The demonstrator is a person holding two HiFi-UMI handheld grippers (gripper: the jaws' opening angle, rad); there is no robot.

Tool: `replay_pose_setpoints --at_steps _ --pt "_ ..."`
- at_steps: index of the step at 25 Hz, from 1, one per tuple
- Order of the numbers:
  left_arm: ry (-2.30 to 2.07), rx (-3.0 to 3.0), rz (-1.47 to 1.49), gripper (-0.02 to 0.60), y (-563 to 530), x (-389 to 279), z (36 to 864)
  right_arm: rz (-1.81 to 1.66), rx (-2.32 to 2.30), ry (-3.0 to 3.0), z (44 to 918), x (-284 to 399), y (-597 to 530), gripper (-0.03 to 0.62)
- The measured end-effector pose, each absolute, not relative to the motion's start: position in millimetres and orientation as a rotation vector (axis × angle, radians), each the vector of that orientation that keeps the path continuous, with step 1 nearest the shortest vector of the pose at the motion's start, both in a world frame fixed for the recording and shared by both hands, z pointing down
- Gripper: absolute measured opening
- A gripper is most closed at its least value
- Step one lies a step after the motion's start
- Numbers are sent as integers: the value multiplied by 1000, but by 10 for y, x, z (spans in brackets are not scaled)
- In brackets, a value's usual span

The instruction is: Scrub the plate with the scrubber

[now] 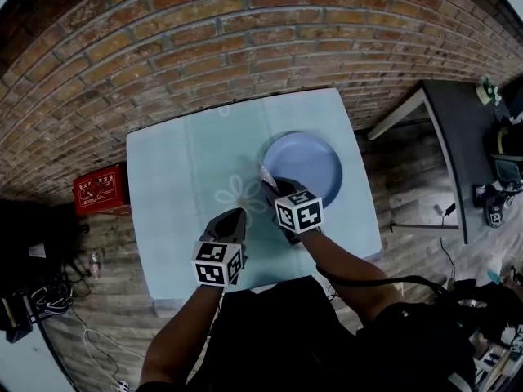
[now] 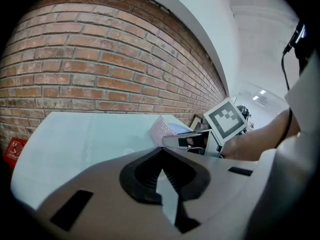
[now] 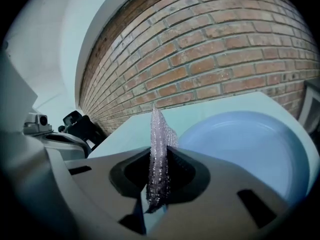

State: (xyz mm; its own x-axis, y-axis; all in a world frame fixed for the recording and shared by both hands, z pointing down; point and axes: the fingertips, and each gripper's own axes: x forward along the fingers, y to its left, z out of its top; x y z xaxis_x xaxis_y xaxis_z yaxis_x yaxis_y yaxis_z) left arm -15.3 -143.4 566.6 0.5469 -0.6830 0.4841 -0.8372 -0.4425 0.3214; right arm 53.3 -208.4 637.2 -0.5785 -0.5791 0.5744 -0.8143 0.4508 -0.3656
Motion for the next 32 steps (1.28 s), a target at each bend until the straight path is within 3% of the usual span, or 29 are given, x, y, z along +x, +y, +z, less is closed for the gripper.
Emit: replay_pose_setpoints --at_steps 32 --pt "-1096 2332 416 9 -1363 330 5662 939 1391 -2253 6359 1361 -1632 72"
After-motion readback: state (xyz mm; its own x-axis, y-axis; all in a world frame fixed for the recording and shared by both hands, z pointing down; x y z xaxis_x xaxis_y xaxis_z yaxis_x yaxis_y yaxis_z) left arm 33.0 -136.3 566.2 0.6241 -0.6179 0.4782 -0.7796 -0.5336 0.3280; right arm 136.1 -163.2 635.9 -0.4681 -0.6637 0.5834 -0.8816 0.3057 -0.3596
